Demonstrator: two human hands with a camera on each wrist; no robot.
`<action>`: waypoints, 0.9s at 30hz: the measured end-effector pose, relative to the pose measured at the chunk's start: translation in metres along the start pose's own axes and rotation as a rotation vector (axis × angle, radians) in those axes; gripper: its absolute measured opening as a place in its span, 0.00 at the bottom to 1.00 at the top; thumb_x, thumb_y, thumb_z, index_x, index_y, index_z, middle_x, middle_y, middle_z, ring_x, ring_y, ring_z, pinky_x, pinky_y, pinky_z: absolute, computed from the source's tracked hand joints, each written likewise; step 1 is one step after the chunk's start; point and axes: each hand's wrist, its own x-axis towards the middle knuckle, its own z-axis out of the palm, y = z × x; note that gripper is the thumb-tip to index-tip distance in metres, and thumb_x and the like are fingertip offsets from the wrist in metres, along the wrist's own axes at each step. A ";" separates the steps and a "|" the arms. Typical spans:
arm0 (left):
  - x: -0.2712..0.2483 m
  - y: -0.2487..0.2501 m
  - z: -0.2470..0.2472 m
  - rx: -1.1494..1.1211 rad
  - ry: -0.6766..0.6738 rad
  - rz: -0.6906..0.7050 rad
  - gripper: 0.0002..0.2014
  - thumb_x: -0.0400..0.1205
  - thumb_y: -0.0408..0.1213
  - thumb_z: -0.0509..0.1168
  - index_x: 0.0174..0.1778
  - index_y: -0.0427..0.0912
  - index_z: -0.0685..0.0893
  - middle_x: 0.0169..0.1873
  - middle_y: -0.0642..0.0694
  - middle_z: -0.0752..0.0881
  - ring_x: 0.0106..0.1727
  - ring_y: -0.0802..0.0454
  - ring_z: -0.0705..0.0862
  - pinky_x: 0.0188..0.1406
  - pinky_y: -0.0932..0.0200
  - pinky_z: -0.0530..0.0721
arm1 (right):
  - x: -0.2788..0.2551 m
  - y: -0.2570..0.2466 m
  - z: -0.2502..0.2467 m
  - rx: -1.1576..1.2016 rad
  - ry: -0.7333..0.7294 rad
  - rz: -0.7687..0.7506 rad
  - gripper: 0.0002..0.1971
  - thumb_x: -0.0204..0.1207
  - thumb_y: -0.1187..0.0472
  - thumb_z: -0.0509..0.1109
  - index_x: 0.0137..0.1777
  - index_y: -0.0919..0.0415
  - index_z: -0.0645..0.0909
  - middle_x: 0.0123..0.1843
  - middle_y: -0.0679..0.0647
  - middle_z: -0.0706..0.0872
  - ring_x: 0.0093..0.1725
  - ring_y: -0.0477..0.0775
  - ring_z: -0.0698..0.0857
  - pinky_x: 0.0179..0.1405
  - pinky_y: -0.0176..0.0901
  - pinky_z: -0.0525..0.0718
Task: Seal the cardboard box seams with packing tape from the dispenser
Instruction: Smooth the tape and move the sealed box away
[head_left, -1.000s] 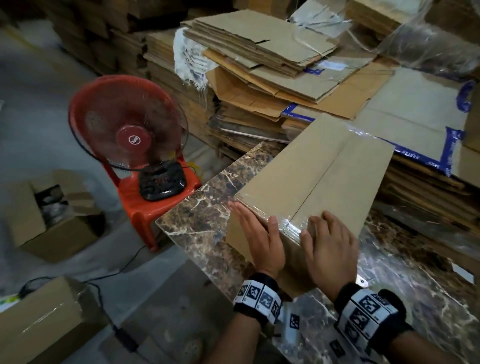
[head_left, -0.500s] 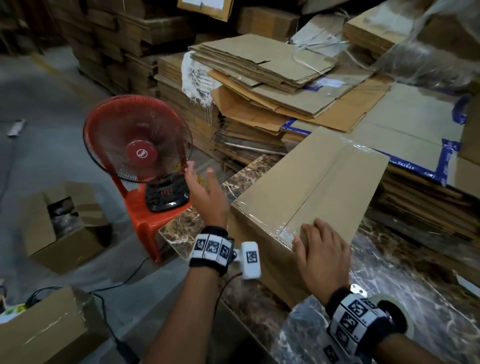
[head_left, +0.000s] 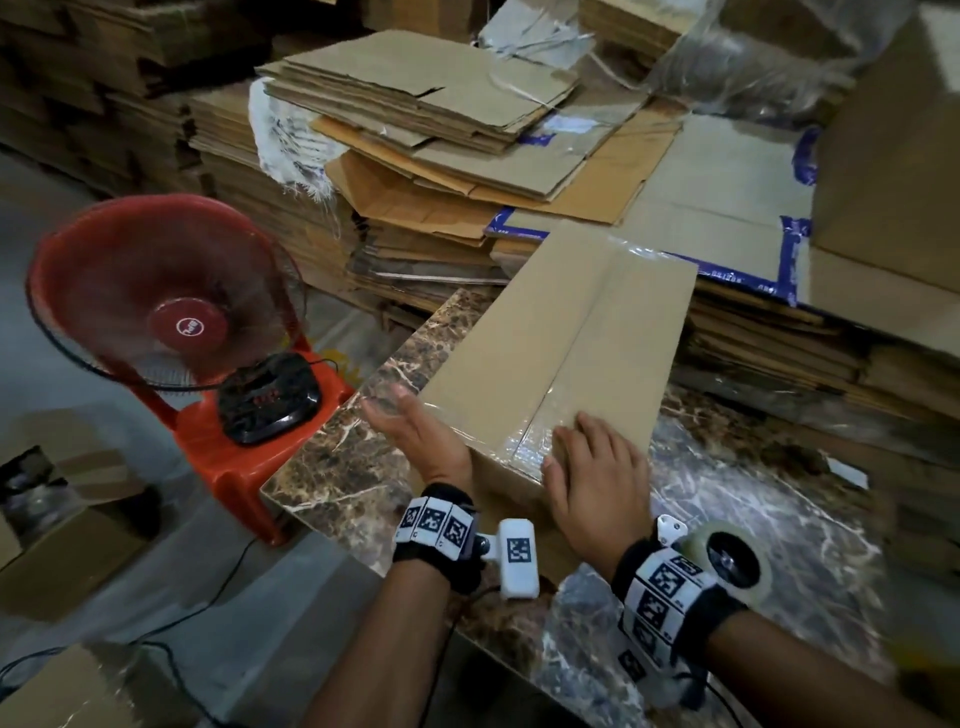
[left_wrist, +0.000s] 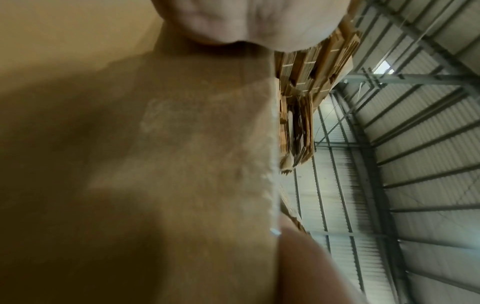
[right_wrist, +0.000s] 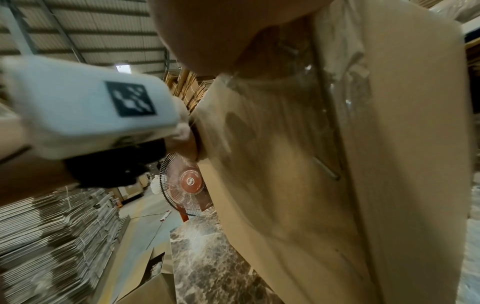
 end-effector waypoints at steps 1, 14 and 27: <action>-0.004 0.002 -0.001 -0.006 -0.023 -0.038 0.38 0.84 0.62 0.52 0.86 0.51 0.47 0.86 0.37 0.52 0.82 0.40 0.63 0.79 0.42 0.68 | 0.000 -0.001 -0.001 0.006 0.002 0.003 0.25 0.81 0.43 0.51 0.69 0.53 0.79 0.76 0.55 0.78 0.76 0.57 0.73 0.75 0.59 0.68; 0.033 0.097 -0.023 0.239 -0.320 0.328 0.22 0.91 0.44 0.54 0.80 0.41 0.68 0.77 0.40 0.74 0.74 0.51 0.75 0.73 0.55 0.75 | -0.002 -0.006 0.000 0.018 -0.005 0.029 0.29 0.84 0.40 0.44 0.71 0.52 0.78 0.77 0.55 0.77 0.78 0.57 0.73 0.77 0.58 0.68; 0.072 0.030 0.013 1.403 -1.161 0.875 0.35 0.87 0.61 0.43 0.86 0.42 0.53 0.86 0.41 0.56 0.87 0.45 0.49 0.84 0.41 0.56 | 0.000 -0.007 0.003 0.079 0.116 0.061 0.14 0.87 0.52 0.56 0.64 0.51 0.80 0.72 0.52 0.82 0.74 0.54 0.77 0.76 0.63 0.69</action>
